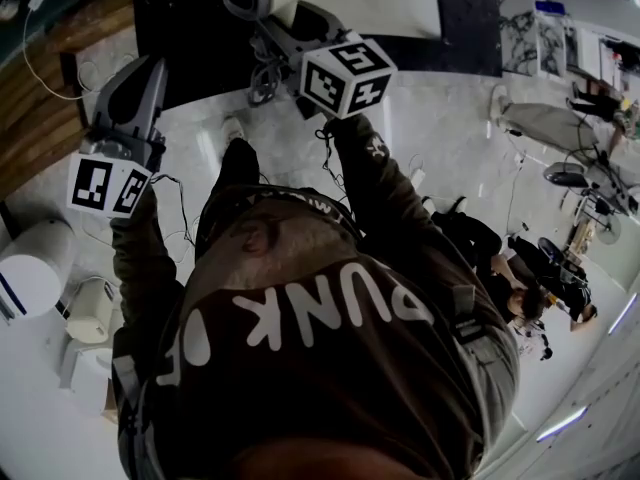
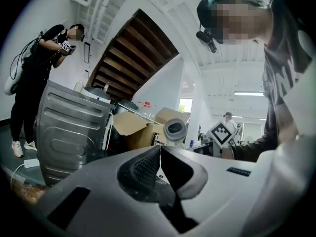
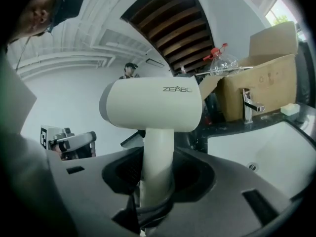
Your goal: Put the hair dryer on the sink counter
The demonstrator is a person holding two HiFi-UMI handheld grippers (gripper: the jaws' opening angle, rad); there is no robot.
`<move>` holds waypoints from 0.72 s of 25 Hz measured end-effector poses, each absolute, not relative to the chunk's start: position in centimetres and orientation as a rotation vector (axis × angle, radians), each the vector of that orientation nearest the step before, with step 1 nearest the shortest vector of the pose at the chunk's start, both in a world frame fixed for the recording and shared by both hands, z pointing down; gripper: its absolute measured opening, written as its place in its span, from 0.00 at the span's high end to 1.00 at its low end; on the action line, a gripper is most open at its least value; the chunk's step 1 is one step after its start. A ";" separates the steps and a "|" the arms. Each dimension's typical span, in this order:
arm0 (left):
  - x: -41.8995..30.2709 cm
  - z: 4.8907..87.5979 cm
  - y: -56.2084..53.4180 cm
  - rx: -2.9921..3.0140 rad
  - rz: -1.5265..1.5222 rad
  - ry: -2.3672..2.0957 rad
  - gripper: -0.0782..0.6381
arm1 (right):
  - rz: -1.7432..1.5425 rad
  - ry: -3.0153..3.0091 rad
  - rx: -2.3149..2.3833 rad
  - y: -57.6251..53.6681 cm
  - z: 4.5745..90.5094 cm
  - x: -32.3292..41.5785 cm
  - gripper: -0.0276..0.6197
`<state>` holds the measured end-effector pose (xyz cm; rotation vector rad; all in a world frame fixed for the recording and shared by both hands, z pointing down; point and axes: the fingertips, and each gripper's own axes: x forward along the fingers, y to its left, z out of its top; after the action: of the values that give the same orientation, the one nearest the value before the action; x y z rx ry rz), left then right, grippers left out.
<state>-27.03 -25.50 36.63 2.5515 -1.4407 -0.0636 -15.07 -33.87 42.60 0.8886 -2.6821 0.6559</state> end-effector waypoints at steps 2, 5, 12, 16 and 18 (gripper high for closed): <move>-27.5 36.7 -26.2 2.548 -0.070 -1.442 0.88 | 0.679 -2.603 0.892 -35.0 44.0 -15.7 0.70; -28.2 36.9 -26.9 2.540 -0.079 -1.441 0.88 | 0.695 -2.488 0.891 -36.4 45.9 -16.7 0.71; -29.1 37.3 -27.8 2.517 -0.103 -1.449 0.88 | 0.695 -2.313 0.865 -38.8 48.9 -18.2 0.70; -29.7 37.2 -28.2 2.516 -0.111 -1.454 0.88 | 0.690 -2.221 0.837 -39.6 50.8 -18.9 0.70; -30.0 37.1 -28.2 2.522 -0.105 -1.460 0.88 | 0.688 -2.189 0.825 -39.7 51.6 -19.4 0.70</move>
<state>-30.01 -28.16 37.12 2.5220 -1.4599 -0.1054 -19.43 -39.71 51.58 0.8248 -2.1893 0.6884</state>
